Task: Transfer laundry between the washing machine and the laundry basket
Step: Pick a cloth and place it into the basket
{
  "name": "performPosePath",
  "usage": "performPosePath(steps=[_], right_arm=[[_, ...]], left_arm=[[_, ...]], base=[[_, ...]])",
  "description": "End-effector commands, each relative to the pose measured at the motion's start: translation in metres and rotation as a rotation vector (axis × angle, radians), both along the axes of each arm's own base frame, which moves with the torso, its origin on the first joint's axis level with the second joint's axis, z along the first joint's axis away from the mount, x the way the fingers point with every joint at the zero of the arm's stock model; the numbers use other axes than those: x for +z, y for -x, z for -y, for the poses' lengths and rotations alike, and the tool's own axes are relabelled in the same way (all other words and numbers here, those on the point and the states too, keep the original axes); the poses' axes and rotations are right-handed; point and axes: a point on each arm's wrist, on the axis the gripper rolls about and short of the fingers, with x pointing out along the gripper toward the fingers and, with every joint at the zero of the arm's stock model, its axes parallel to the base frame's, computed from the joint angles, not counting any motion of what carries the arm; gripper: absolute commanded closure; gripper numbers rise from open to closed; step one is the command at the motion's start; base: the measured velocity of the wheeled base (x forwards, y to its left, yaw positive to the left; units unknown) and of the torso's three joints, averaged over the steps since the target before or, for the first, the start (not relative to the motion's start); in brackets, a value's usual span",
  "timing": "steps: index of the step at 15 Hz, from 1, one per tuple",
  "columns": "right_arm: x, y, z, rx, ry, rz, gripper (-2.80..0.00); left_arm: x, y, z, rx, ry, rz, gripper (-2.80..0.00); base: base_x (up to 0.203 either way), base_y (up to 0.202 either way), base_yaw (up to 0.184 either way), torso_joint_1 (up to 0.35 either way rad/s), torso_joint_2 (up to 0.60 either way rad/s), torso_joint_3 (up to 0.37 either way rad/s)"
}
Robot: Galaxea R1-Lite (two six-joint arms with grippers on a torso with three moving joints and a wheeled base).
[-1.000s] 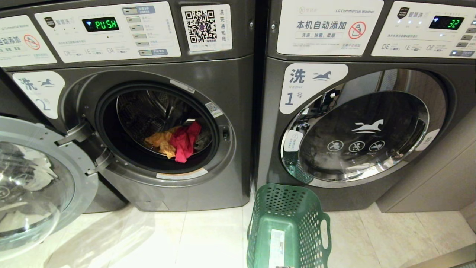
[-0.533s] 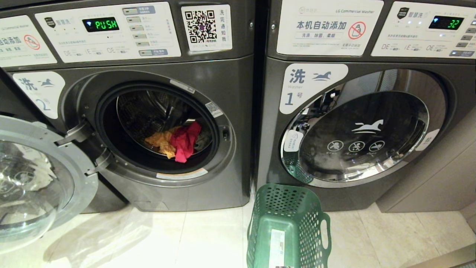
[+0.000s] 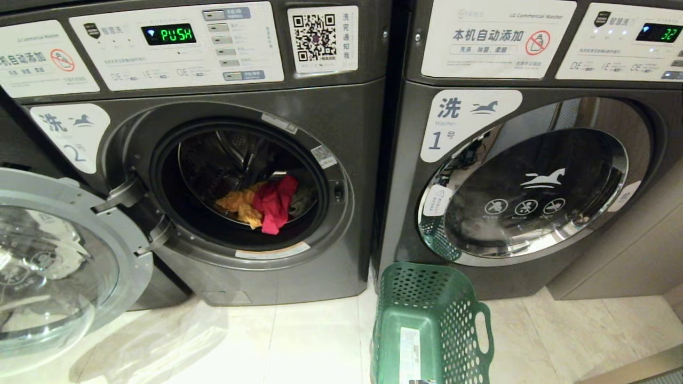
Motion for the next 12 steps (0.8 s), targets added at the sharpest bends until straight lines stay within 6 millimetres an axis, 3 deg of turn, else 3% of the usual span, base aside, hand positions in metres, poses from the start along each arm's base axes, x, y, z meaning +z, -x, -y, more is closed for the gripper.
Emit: performPosePath(steps=[1, 12], right_arm=[[0.0001, -0.0001, 0.0000, -0.001, -0.006, -0.001, 0.00], [-0.0001, -0.0001, 0.0001, -0.003, 0.000, -0.002, 0.00]], left_arm=[[0.0001, -0.0002, 0.0000, 0.000, -0.001, -0.002, 0.00], [0.0001, -0.0001, 0.0000, 0.000, 0.001, -0.001, 0.00]], base=[[0.000, 0.196, 0.001, -0.002, 0.01, 0.005], [0.000, 0.197, -0.001, 0.004, 0.00, 0.001]])
